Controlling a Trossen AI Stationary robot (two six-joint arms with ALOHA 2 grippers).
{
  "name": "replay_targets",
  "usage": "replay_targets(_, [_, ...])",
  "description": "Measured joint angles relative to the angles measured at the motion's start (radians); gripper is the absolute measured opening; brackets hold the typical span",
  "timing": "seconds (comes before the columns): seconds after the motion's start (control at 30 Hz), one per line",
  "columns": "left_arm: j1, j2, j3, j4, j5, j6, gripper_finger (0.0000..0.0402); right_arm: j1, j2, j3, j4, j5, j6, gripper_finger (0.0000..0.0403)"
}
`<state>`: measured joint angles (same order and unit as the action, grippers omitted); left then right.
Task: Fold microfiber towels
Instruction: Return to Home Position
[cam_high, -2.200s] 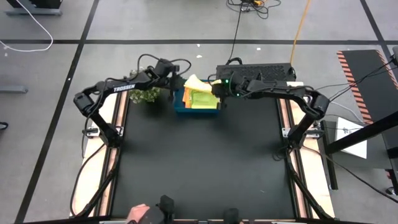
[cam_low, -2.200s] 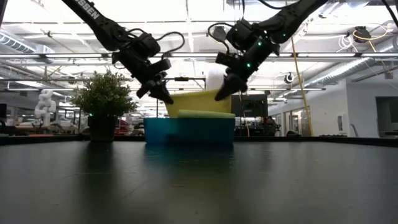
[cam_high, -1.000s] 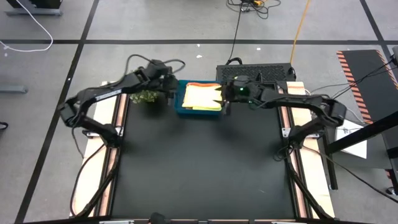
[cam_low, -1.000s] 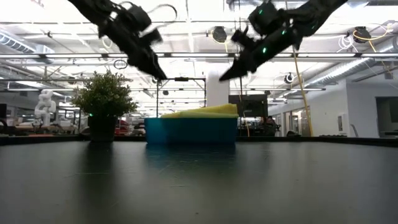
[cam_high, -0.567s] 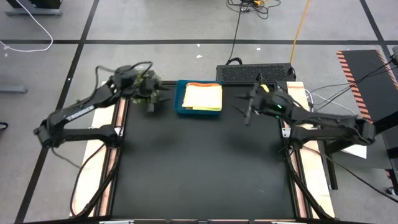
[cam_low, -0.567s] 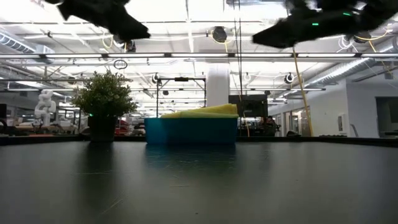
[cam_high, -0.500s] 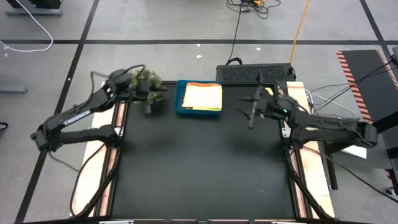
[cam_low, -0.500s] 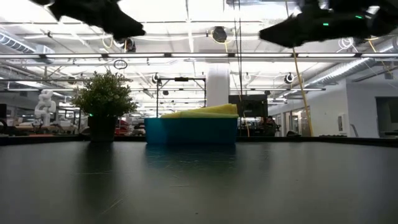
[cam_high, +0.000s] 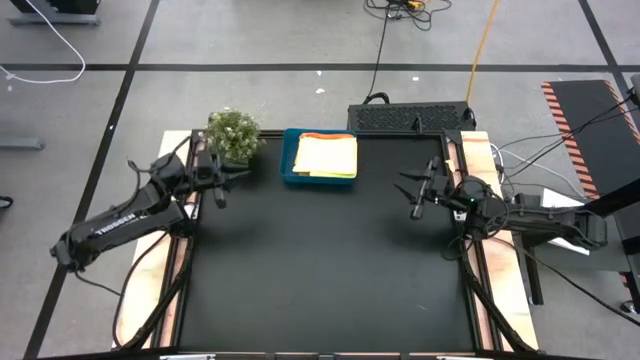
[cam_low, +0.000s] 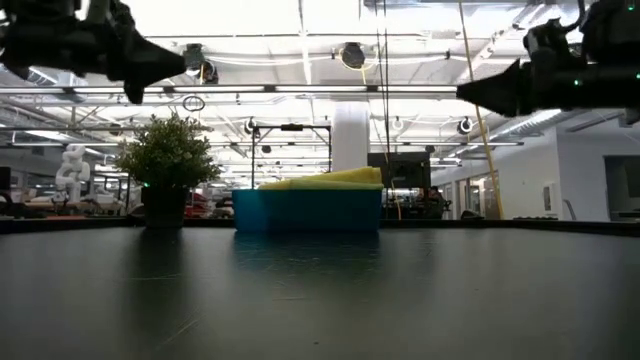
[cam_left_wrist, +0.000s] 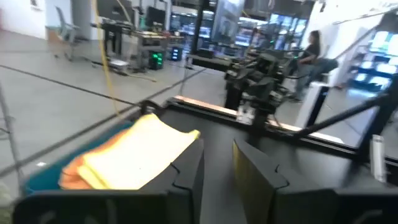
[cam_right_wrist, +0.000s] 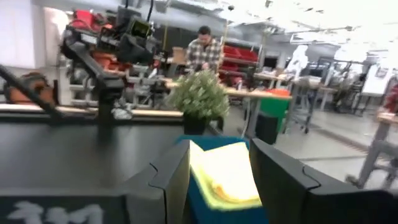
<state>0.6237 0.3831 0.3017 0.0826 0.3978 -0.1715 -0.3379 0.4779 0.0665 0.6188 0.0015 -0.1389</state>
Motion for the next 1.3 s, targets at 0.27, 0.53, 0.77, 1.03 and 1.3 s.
replay_targets(0.27, [-0.135,-0.186,-0.111,-0.005,-0.095,0.064,0.0036,0.110,-0.015,-0.048,-0.001,0.117,0.000,0.0152])
replay_targets(0.53, [-0.182,-0.342,-0.146,-0.123,-0.164,0.118,0.0006,0.236,-0.015,-0.050,-0.079,0.239,-0.027,0.0105])
replay_targets(0.77, [-0.182,-0.374,-0.224,-0.138,-0.217,0.072,0.0004,0.268,0.000,-0.051,-0.119,0.268,-0.004,0.0055])
replay_targets(1.03, [-0.215,-0.373,-0.292,-0.031,-0.321,0.038,0.0002,0.269,0.008,-0.052,-0.125,0.277,-0.004,0.0019])
replay_targets(1.3, [-0.276,-0.373,-0.292,-0.048,-0.346,0.064,0.0004,0.269,0.035,-0.053,-0.154,0.286,-0.003,0.0016])
